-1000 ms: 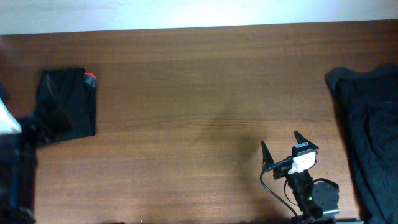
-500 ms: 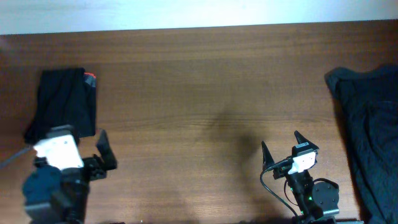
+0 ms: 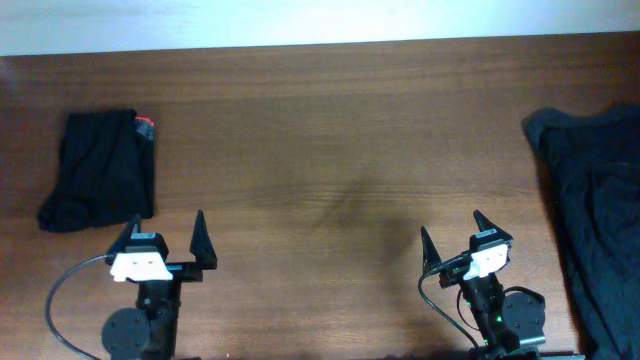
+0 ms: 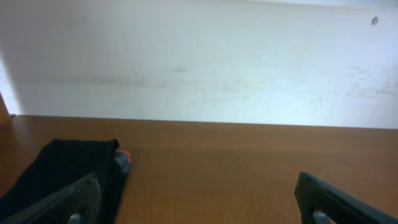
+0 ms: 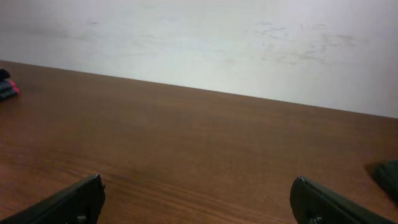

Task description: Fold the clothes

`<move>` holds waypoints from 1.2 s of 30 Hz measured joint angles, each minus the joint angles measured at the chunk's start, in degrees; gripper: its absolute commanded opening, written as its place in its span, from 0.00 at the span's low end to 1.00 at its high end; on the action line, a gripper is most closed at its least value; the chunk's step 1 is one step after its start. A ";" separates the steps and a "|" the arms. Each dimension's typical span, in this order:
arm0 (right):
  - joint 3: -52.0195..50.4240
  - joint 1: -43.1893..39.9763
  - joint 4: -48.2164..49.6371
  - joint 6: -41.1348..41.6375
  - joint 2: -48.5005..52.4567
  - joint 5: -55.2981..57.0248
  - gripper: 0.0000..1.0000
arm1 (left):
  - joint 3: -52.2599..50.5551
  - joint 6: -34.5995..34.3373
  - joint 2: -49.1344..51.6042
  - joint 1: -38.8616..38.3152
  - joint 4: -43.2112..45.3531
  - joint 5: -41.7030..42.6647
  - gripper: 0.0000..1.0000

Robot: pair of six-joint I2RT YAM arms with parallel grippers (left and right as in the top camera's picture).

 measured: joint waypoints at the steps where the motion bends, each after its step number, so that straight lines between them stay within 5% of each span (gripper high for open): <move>1: 0.00 0.00 0.00 0.02 0.00 0.02 0.99 | -1.33 -0.02 -0.85 0.00 1.05 0.07 0.99; 17: 0.00 0.00 0.00 0.00 0.00 0.02 0.99 | -12.11 0.00 -9.14 0.00 4.76 0.26 0.99; 36: 0.00 0.00 0.00 0.02 0.00 0.02 0.99 | -12.33 0.00 -9.64 0.00 -2.27 -5.66 0.99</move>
